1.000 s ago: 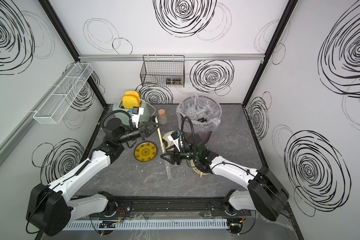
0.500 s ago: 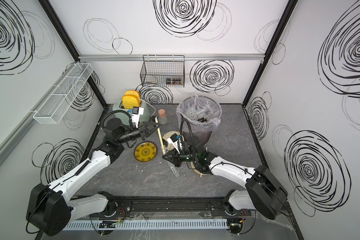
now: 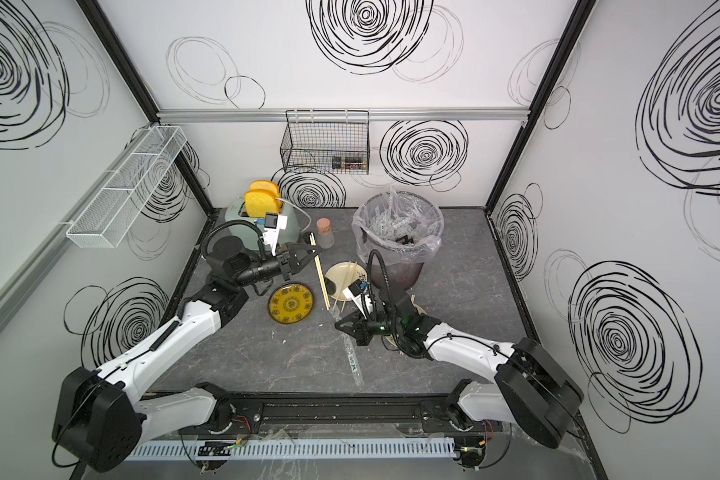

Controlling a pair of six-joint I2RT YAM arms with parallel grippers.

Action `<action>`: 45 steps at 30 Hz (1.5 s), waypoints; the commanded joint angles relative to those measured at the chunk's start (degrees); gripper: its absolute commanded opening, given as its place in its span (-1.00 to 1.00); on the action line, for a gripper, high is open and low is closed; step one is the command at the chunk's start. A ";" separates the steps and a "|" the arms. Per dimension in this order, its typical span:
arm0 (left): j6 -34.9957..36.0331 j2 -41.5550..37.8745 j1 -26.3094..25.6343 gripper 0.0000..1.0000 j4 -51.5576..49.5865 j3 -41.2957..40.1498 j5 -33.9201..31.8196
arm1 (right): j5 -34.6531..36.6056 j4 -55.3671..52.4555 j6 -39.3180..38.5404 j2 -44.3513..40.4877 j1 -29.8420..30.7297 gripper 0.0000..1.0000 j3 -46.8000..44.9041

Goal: Remove the packaging of disposable chopsticks
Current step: Remove the packet bag from the disposable chopsticks, then place the packet bag in the trash bin.

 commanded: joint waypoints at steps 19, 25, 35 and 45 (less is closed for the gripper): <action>1.09 -1.37 -0.49 -1.00 1.18 -0.73 0.71 | 17.28 -26.38 -14.69 -4.21 -10.32 -1.00 33.08; 0.99 -0.97 -0.72 -1.00 0.93 -0.55 1.11 | 20.69 -29.92 -17.03 4.91 -19.22 -1.00 48.65; 1.36 -1.43 -0.91 -1.00 0.43 -0.59 0.56 | 30.24 -27.52 -22.97 14.75 -28.33 -1.00 59.06; 1.44 -1.46 -1.07 -1.00 0.26 -0.55 0.52 | 35.46 -27.86 -29.78 19.84 -28.45 -1.00 59.73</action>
